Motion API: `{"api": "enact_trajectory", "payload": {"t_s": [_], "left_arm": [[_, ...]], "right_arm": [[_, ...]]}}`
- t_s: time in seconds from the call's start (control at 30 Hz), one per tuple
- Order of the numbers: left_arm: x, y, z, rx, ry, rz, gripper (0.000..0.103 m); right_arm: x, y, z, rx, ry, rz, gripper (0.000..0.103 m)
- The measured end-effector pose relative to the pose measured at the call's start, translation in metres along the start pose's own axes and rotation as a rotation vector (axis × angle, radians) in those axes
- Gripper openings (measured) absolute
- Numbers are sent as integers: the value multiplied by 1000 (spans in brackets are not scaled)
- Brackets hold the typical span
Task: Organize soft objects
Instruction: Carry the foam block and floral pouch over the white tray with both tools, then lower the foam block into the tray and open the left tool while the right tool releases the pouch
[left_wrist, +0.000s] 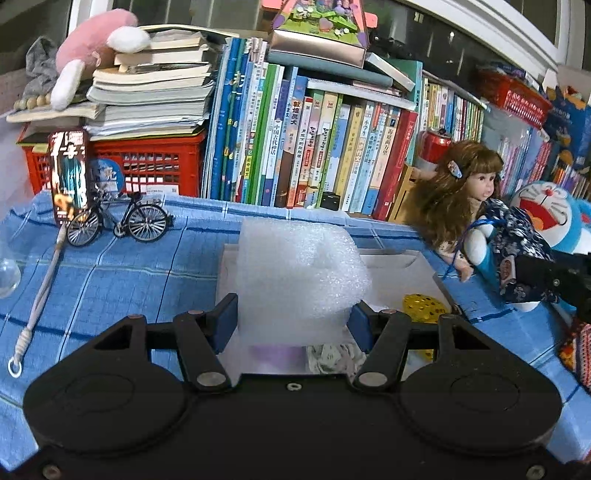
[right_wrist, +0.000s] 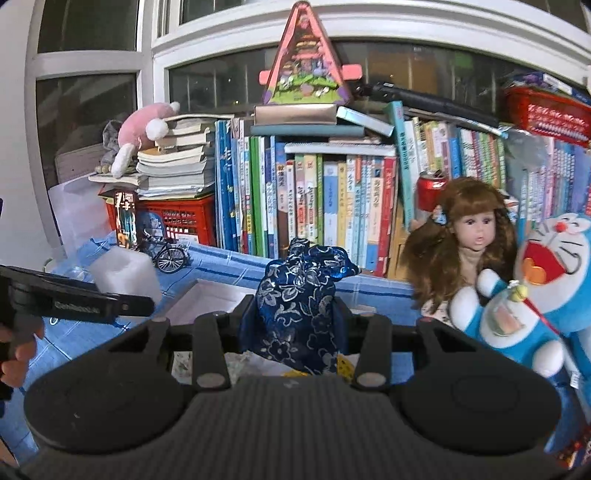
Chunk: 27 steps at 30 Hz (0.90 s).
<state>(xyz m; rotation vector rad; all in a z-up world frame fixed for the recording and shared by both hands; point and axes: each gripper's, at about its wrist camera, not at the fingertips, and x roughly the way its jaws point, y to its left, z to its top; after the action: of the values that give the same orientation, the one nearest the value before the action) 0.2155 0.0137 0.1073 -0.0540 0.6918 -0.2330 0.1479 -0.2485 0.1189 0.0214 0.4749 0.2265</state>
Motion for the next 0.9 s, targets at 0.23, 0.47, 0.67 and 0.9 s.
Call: {"api": "enact_trajectory", "payload": {"t_s": [0.23, 0.47, 0.67, 0.9], "left_arm": [[19, -8, 5, 26, 23, 24, 59], [38, -12, 11, 67, 68, 42, 59], [69, -3, 26, 7, 177, -32, 60], [112, -3, 36, -30, 278, -67, 60]], "right_arm": [[24, 9, 1, -7, 44, 6, 47], [43, 14, 4, -13, 90, 9, 47], [70, 16, 11, -15, 158, 0, 47], [108, 14, 13, -21, 256, -27, 47]]}}
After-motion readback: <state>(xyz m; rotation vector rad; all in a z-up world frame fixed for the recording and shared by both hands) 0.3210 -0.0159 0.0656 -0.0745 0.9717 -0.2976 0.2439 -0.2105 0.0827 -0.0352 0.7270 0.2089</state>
